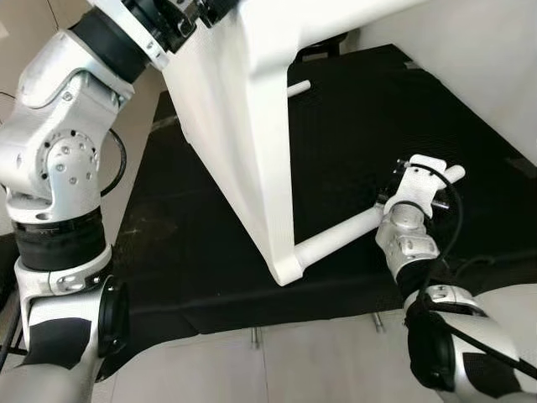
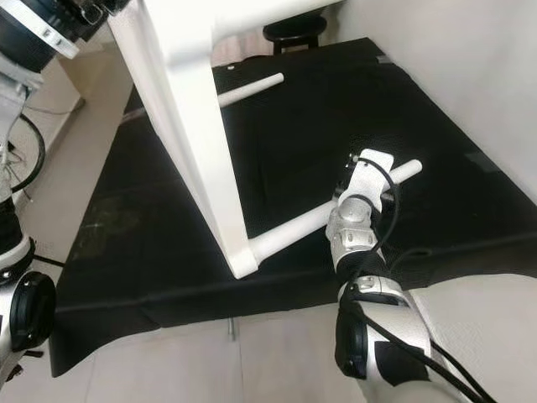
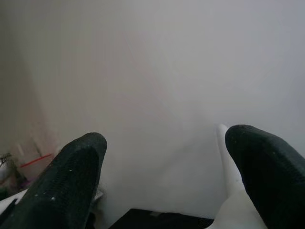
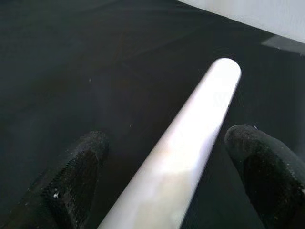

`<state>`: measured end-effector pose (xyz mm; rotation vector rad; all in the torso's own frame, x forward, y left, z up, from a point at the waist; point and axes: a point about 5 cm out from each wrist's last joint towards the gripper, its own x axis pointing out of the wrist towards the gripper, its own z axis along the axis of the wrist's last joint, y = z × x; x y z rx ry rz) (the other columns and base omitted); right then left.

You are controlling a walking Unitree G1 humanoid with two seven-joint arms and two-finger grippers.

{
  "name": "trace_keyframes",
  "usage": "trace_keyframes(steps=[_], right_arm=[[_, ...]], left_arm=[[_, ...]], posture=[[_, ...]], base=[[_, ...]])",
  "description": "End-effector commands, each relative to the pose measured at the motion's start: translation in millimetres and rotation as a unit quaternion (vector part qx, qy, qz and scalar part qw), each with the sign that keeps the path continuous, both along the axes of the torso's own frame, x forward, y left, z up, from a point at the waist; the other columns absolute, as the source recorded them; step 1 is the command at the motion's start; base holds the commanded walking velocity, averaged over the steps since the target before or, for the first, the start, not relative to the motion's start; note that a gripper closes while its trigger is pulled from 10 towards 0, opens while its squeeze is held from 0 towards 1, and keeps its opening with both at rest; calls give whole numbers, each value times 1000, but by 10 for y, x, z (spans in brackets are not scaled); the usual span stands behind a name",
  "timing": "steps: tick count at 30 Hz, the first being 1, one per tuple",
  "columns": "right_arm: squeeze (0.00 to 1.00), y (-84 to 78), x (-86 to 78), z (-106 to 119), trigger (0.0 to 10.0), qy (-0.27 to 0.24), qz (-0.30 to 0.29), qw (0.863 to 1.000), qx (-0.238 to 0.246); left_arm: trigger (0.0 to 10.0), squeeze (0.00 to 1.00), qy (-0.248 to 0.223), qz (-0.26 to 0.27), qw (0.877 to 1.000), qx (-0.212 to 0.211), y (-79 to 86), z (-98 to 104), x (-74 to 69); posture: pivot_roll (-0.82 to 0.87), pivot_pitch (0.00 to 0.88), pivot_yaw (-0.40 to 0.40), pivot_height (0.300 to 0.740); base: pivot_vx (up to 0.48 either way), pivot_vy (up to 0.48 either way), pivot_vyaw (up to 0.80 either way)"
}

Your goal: Building children table

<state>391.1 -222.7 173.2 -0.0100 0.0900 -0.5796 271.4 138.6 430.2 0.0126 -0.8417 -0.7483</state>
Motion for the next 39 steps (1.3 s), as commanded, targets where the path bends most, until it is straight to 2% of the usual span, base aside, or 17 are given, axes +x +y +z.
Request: trace_keyframes(steps=[1,2,5,8,14,16,20,24,25,28,32,33,34,35,36,37,39], right_arm=[[1000,34,27,93,10000,-25,19,999,-10],[1000,2,45,220,10000,-51,42,997,-29],[1000,-101,30,345,10000,-63,35,995,-62],[1000,-183,6,382,10000,-60,18,995,-84],[1000,-259,-20,406,10000,-71,34,994,-69],[1000,-352,-66,435,10000,-63,46,991,-105],[1000,-413,-107,421,10000,-41,49,988,-143],[1000,-478,-135,304,10000,-7,29,992,-126],[1000,-533,-170,208,10000,19,2,994,-107],[1000,-572,-198,200,10000,25,-20,994,-104],[1000,-568,-207,248,10000,7,-21,995,-101],[1000,-527,-197,311,10000,-14,-5,995,-101],[1000,-431,-177,465,10000,-65,28,992,-109],[1000,-431,-177,465,10000,-65,28,992,-109],[1000,-309,-167,616,10000,-113,72,984,-121],[1000,-309,-167,616,10000,-113,72,984,-121],[1000,-58,-175,824,10000,-175,150,961,-153]], left_arm=[[10000,0,72,-8,997,32,-78,-247,128],[10000,0,78,-4,996,32,-82,-293,99],[10000,0,83,-1,996,29,-59,-346,85],[10000,0,85,1,996,27,-42,-367,80],[10000,0,81,-2,996,24,-39,-358,57],[10000,0,73,-5,997,23,-22,-305,14],[10000,0,67,0,997,28,13,-273,-14],[10000,0,68,9,997,34,53,-273,1],[10000,0,67,9,997,37,64,-275,13],[10000,0,69,9,997,39,67,-278,21],[10000,0,72,9,997,41,71,-285,27],[10000,0,73,10,996,43,73,-291,32],[10000,0,75,10,996,44,75,-299,43],[10000,0,75,10,996,44,75,-299,43],[10000,0,77,9,996,45,77,-309,54],[10000,0,77,9,996,45,77,-309,54],[10000,0,81,9,996,48,80,-329,78]], posture=[[-33,145,116,740],[-35,145,117,740],[-51,144,120,740],[-53,143,120,740],[-46,141,113,740],[-45,139,112,740],[-57,140,116,740],[-58,140,114,740],[-62,139,115,740],[-62,142,114,740],[-62,143,115,740],[-63,144,116,740],[-64,146,118,740],[-64,146,118,740],[-66,146,118,740],[-66,146,118,740],[-69,149,120,740]], base=[[0,0,0],[0,0,0],[0,0,0],[0,0,0],[0,0,0],[0,0,0],[0,0,0],[0,0,0],[0,0,0],[0,0,0],[0,0,0],[0,0,0],[0,0,0],[0,0,0],[0,0,0],[0,0,0],[0,0,0]])
